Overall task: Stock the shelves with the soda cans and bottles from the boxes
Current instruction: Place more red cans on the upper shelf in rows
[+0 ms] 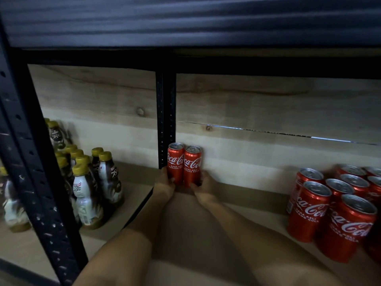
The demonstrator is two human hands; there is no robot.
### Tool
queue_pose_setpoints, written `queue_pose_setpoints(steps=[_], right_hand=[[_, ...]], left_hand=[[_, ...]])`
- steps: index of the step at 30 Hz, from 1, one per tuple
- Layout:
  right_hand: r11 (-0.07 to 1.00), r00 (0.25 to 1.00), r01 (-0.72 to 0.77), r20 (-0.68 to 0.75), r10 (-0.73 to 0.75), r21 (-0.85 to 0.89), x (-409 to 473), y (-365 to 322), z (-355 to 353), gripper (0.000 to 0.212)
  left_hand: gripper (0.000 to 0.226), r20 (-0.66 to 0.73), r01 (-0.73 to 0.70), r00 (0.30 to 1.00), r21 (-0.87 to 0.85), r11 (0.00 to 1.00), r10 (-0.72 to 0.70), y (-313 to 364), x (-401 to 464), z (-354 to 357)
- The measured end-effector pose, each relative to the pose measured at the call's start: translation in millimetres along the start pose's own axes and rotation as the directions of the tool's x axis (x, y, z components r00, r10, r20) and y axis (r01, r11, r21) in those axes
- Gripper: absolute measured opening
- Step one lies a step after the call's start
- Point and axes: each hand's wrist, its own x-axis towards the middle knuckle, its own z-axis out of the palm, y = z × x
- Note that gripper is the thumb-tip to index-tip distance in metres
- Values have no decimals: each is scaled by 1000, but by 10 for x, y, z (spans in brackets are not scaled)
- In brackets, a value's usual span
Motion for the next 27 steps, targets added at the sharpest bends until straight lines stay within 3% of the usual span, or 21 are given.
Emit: queue_pose_setpoints(steps=[7, 12, 27], right_hand=[[996, 1000, -15, -29, 13, -93, 95, -43, 13, 50], [991, 997, -50, -66, 42, -121, 147, -15, 59, 51], [993, 996, -31, -84, 22, -110, 181, -3, 47, 49]], left_hand=[[47, -14, 20, 1000, 39, 999, -19, -27, 27, 14], [55, 35, -21, 999, 4, 1000, 21, -23, 12, -15], [48, -23, 91, 996, 35, 995, -90, 20, 120, 88]])
